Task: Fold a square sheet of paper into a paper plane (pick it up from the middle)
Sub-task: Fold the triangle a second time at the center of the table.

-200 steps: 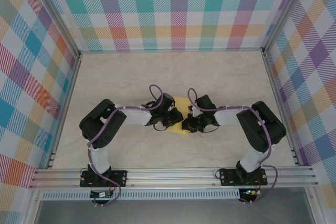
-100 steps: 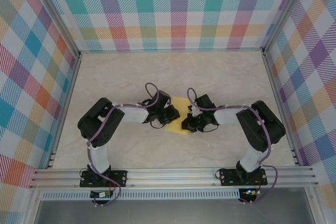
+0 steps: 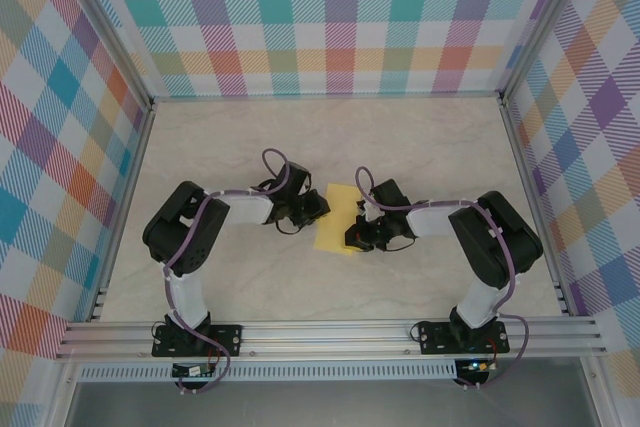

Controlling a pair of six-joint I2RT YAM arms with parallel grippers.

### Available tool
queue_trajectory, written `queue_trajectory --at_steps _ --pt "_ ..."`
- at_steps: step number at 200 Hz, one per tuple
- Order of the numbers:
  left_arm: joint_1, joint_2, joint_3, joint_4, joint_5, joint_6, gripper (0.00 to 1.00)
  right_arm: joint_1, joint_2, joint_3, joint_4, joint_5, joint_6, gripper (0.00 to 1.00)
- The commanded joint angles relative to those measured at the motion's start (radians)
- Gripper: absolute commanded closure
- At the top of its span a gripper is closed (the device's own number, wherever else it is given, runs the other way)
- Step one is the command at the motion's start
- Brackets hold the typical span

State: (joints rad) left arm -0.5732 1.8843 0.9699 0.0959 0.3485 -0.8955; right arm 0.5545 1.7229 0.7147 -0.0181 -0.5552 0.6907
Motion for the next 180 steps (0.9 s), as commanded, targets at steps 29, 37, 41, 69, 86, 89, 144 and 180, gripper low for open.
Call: queue_trajectory --at_steps 29,37,41,69,86,89,144,180 --pt "0.051 0.027 0.021 -0.086 -0.058 0.051 0.84 0.004 0.05 -0.025 -0.151 0.103 -0.041 0.96" --pt "0.055 0.016 0.024 -0.092 -0.054 0.053 0.83 0.004 0.05 -0.016 -0.16 0.101 -0.051 0.96" --pt "0.056 0.008 0.026 -0.096 -0.052 0.058 0.83 0.004 0.049 -0.011 -0.165 0.101 -0.054 0.96" --pt "0.055 -0.075 0.037 -0.127 -0.052 0.068 0.82 0.004 0.045 0.012 -0.186 0.101 -0.072 0.95" --pt "0.047 -0.12 0.032 -0.125 -0.028 0.067 0.81 0.004 0.045 0.022 -0.19 0.099 -0.071 0.95" --pt "0.044 -0.126 0.032 -0.127 -0.023 0.069 0.81 0.004 0.044 0.026 -0.191 0.099 -0.071 0.95" --pt "-0.026 -0.1 0.015 -0.08 0.046 0.072 0.82 0.004 0.036 0.051 -0.202 0.1 -0.066 0.93" --pt "-0.04 -0.015 0.019 -0.023 0.091 0.06 0.83 0.004 0.03 0.06 -0.206 0.099 -0.059 0.93"
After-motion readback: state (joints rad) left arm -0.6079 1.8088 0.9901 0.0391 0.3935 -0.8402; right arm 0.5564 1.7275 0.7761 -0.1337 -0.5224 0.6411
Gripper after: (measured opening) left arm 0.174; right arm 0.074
